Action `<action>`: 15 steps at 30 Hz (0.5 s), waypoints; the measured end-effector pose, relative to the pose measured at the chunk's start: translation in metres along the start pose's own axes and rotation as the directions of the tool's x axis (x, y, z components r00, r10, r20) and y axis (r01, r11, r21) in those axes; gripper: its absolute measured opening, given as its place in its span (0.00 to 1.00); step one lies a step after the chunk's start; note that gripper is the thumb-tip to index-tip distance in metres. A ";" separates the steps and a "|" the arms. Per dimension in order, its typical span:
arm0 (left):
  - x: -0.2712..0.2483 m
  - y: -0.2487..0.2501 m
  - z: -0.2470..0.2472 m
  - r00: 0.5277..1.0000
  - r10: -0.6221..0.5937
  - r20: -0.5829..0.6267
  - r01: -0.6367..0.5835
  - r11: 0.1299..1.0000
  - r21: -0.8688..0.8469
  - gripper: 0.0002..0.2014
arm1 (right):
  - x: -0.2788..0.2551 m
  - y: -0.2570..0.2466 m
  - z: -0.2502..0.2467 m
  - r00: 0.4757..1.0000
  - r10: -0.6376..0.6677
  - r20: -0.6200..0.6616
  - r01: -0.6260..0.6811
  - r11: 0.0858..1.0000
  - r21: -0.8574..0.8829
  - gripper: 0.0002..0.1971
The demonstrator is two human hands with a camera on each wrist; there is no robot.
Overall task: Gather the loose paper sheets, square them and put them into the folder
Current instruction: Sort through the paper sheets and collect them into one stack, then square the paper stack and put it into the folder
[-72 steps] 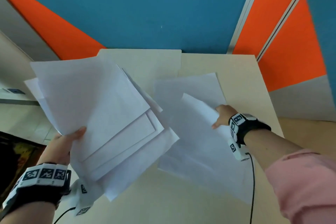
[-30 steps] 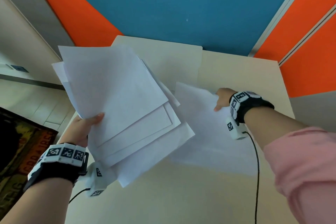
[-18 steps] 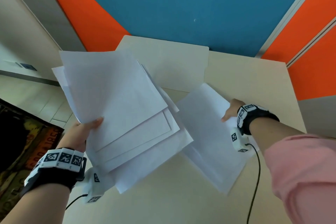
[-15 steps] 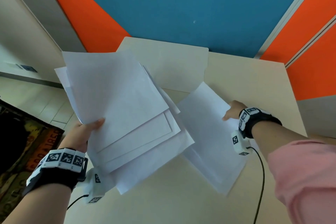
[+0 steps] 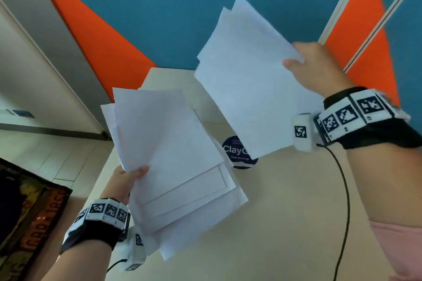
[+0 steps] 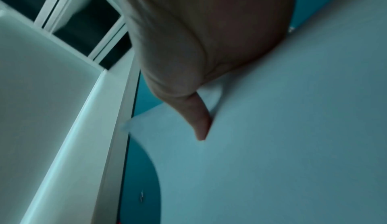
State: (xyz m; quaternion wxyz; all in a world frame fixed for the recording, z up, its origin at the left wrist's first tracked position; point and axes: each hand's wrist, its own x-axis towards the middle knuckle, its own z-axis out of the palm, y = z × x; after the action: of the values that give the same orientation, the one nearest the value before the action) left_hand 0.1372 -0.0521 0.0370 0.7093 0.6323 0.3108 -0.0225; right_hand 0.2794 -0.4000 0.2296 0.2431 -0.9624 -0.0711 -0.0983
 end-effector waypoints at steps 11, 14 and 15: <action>-0.022 0.011 -0.003 0.970 0.004 0.244 -0.027 0.995 0.092 0.10 | -0.092 0.005 0.108 0.809 0.214 0.548 -0.580 0.449 0.680 0.18; -0.033 0.011 -0.002 0.946 -0.011 0.325 -0.067 0.972 0.227 0.08 | -0.124 0.012 0.145 0.634 0.110 0.765 -0.758 0.281 0.588 0.33; -0.037 0.011 0.001 0.937 -0.018 0.350 -0.093 0.950 0.299 0.11 | -0.131 0.016 0.153 0.585 0.091 0.806 -0.794 0.264 0.547 0.41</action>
State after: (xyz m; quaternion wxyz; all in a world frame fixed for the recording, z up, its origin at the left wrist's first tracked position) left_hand 0.1121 -0.0641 0.0646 0.6451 0.7277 0.1608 -0.1689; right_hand 0.1786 -0.3519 0.0609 0.6849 -0.6209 0.1115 0.3645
